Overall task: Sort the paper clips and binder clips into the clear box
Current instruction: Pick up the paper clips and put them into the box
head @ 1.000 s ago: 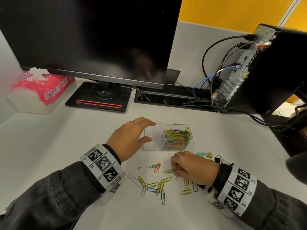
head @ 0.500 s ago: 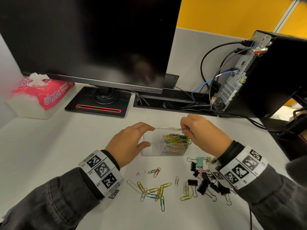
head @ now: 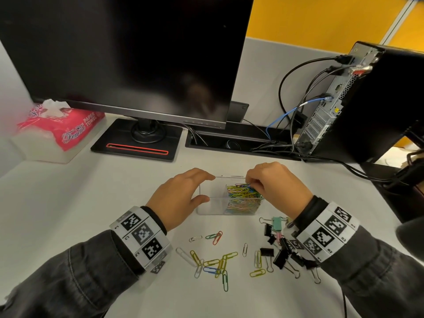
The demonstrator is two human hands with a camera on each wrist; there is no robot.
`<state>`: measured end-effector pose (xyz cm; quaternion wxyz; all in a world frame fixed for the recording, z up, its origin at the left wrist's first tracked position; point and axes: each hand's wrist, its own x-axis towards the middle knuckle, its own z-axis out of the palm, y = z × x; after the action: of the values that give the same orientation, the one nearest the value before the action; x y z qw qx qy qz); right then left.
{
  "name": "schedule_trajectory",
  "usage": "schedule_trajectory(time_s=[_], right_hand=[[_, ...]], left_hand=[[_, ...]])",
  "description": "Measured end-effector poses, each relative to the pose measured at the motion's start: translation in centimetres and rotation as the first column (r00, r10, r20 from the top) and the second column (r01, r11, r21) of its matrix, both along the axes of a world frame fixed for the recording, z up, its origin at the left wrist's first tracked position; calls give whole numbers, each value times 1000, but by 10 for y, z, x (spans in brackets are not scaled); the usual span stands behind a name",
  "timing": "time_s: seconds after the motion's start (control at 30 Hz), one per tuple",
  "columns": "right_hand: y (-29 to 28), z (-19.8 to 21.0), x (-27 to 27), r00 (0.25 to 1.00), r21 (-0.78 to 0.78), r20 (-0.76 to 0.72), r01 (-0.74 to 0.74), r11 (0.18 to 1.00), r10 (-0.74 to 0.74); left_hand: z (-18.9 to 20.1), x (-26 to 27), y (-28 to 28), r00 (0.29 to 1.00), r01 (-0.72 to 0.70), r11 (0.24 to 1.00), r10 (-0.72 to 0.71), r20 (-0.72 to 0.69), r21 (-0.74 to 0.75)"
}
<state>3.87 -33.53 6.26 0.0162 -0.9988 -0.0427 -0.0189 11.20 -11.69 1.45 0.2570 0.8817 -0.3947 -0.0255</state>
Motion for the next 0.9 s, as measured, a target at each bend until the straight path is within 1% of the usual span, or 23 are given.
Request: schedule_trajectory(time_s=[0.07,0.1,0.23,0.27,0.3,0.33,0.4,0.47,0.53,0.63,0.77,0.9], right_hand=[[-2,-2,-1,1000,-6,-24,-12,1000,12],[-3,-2,-2,1000,4,-11,-18,1000,18],[-2,7,-17,983,103,183,-53,993,33],[0,9,-24,982,110,179,-82,991,61],[3,10,-31,989,120,109,-111,987,98],[5,9,-38,990,134,-18,-134,982,137],[9,-4,-52,946,138,-271,-145,980,178],[12,-21,-62,905,77,-400,-124,989,145],[13,-35,-69,882,18,-458,-116,993,112],[12,-45,-71,866,-10,-491,-108,994,90],[9,-49,-66,872,45,-464,-156,987,159],[7,-49,-60,840,124,-503,-163,979,204]], left_hand=[[0,0,0,1000,1,1000,-1,3,3],[0,0,0,1000,0,1000,0,5,4],[-1,0,0,1000,-3,1000,3,7,5],[-1,0,0,1000,-3,1000,3,7,5],[-2,0,0,1000,-3,1000,3,8,3],[-2,1,0,1000,-3,1000,3,8,0],[-2,1,0,1000,0,1000,0,11,-1],[-2,0,0,1000,0,1000,0,17,1],[-2,0,1,1000,-1,1000,1,20,2],[-2,0,0,1000,-3,1000,3,21,4],[-2,0,-1,1000,-3,1000,3,14,0],[-1,-1,-1,1000,1,1000,0,14,-6]])
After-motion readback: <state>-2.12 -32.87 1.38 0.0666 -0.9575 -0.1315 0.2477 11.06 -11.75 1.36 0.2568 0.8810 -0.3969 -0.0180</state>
